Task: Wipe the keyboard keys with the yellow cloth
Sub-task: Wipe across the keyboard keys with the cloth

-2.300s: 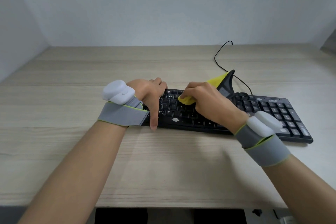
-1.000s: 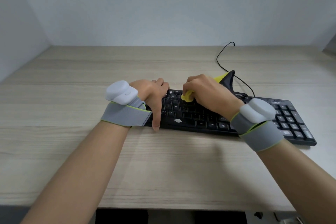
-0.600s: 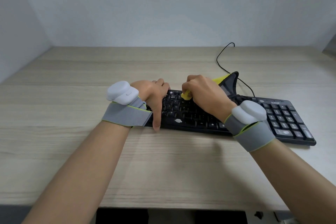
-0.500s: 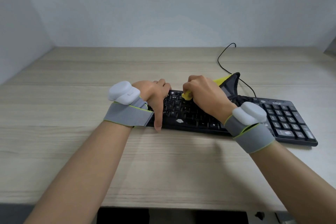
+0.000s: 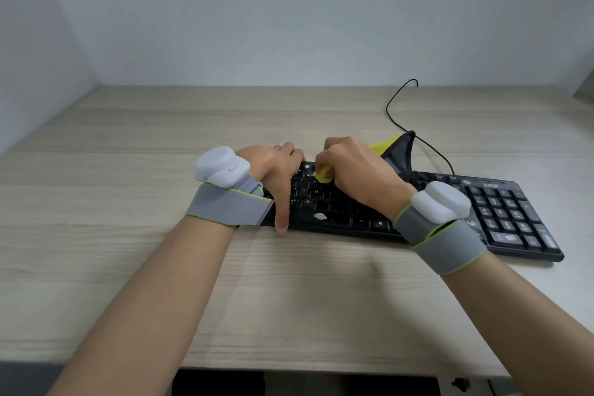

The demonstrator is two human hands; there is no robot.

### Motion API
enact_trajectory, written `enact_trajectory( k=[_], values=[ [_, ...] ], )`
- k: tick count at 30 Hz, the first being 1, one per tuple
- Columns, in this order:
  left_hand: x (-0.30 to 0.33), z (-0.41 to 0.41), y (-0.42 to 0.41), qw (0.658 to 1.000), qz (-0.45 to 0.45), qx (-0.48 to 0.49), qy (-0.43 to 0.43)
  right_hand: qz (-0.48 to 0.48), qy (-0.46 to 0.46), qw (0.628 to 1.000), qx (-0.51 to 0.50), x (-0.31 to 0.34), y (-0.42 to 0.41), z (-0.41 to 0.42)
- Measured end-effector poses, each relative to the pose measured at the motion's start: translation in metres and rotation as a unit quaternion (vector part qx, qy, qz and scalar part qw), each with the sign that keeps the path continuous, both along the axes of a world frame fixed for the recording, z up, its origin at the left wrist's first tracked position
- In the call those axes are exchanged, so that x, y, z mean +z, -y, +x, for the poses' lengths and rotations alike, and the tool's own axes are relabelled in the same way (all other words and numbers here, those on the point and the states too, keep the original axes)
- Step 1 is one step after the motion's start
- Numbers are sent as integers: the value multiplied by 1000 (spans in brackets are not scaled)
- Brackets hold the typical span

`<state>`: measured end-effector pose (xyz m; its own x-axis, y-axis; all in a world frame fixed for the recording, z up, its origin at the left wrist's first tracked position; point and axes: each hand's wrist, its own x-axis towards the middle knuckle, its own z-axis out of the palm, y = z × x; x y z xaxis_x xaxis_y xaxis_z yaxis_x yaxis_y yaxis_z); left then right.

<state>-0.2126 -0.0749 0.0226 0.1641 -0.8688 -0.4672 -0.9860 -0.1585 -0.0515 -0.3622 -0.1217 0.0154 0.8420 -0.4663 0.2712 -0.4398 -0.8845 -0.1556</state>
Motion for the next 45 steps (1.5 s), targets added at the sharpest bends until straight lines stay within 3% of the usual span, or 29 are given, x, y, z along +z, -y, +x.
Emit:
enact_trajectory(
  k=[5,11,16,24,30,38,45],
  values=[
    [-1,2,-1,1000,-9,3,-6,-27,-12,999,-32,2,-1,9],
    [-1,2,-2,1000,-8,-1,-8,11,25,1000,-5,-4,-4,-1],
    [1,2,-4,1000,-7,5,-23,-4,38,997,-60,-7,4,13],
    [3,7,-8,999,-21,-2,-37,16,50,999,-4,-12,-8,8],
    [4,6,-10,999,-16,16,-36,0,31,997,-68,-7,2,25],
    [-1,9,-7,999,-24,3,-47,0,20,999,-50,-6,-5,13],
    [1,8,-10,999,-29,9,-38,-28,21,994,-105,-10,4,35]
  ],
)
